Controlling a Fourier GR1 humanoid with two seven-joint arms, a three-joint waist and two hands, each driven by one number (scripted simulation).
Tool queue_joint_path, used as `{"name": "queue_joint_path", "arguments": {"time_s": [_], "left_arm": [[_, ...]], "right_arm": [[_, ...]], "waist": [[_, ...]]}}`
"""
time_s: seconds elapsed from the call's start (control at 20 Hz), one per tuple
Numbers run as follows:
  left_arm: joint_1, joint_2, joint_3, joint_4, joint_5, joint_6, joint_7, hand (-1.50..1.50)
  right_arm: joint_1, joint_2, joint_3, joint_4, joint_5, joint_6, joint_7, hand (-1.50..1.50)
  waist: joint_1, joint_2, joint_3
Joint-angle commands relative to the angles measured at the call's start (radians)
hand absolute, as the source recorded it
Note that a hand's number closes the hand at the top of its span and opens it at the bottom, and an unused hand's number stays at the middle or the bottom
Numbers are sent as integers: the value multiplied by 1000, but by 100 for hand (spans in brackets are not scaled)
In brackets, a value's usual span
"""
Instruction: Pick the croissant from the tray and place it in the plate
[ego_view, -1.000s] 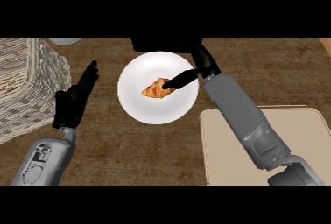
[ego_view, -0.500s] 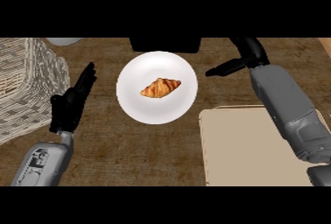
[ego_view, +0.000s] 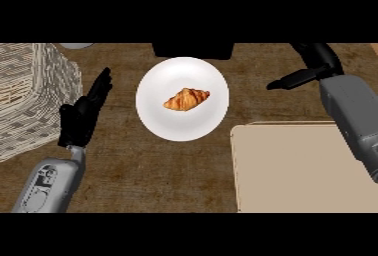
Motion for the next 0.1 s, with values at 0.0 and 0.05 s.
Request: {"name": "queue_joint_path", "arguments": {"time_s": [0.0,0.05], "left_arm": [[-15,-10,-1,-32,0,6,47,0],[29,3,8,23,6,-24,-47,0]], "right_arm": [[30,-25,-3,34,15,10,-66,-150],[21,-46,-8,39,12,38,-66,-150]], "waist": [[6,0,1],[11,6,0]]}}
